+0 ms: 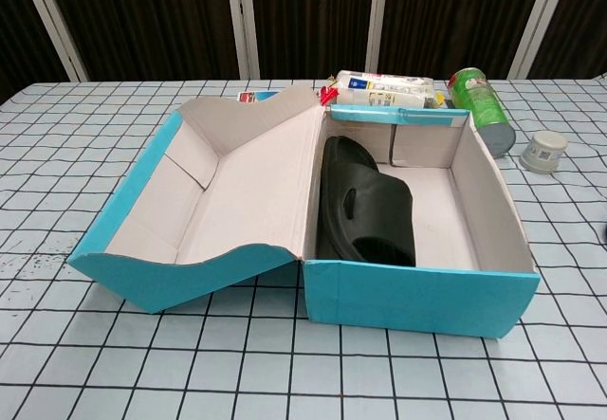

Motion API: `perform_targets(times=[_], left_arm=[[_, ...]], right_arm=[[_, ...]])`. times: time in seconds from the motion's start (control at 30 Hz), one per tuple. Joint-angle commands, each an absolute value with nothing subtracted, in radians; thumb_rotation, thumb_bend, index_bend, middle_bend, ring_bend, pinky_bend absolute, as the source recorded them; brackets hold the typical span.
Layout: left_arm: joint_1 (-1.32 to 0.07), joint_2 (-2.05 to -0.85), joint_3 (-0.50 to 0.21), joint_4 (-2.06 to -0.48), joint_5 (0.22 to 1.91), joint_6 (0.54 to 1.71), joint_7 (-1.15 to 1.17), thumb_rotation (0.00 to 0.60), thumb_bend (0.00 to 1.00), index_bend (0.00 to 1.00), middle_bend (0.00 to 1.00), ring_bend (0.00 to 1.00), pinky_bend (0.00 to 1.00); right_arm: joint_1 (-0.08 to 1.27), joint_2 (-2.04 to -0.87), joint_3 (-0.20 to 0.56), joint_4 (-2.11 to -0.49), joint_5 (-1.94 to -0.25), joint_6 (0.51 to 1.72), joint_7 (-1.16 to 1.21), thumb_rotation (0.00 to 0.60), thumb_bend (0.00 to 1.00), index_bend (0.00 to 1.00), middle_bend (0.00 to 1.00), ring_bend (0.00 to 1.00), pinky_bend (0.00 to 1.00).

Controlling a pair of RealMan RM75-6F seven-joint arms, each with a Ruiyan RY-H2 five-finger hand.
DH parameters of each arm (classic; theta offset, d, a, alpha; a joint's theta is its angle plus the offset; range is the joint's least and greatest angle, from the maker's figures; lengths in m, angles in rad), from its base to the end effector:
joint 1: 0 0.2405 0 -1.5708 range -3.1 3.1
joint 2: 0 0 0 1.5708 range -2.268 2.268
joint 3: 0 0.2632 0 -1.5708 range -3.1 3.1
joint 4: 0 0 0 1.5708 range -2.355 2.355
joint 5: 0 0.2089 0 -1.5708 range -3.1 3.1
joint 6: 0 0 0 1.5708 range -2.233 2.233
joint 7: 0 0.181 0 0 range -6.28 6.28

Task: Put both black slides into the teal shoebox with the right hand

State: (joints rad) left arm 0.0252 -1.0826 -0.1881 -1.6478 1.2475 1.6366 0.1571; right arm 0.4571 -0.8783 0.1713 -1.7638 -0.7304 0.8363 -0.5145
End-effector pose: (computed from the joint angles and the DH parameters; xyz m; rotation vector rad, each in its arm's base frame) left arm -0.3522 0.1970 0.2377 -1.0066 -0.7473 -0.7286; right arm -0.3261 -0.3240 0.1822 1.4889 -1.0685 0.2836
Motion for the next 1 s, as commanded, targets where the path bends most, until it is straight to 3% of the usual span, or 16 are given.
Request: perform_targets(times=[0.03, 0.43, 1.0], left_arm=[[0.020, -1.091, -0.191, -1.645, 1.242, 1.635, 0.174, 0.600, 0.37, 0.10, 0.04, 0.00, 0.09], [0.001, -1.113, -0.192, -1.643, 1.223, 1.616, 0.231, 0.600, 0.37, 0.10, 0.04, 0.00, 0.09], [-0.002, -1.116, -0.193, -1.642, 1.220, 1.613, 0.233, 0.600, 0.37, 0.10, 0.04, 0.00, 0.09]], right_arm=[[0.473, -0.948, 0.109, -1.650, -0.819, 0.777, -0.490, 0.600, 0.21, 0.06, 0.08, 0.01, 0.00], [0.533, -0.944, 0.019, -1.560, -0.804, 0.598, -0.425, 0.600, 0.18, 0.03, 0.07, 0.00, 0.00], [0.615, -1.002, -0.029, -1.567, -0.738, 0.586, -0.378, 0.600, 0.17, 0.01, 0.07, 0.00, 0.00]])
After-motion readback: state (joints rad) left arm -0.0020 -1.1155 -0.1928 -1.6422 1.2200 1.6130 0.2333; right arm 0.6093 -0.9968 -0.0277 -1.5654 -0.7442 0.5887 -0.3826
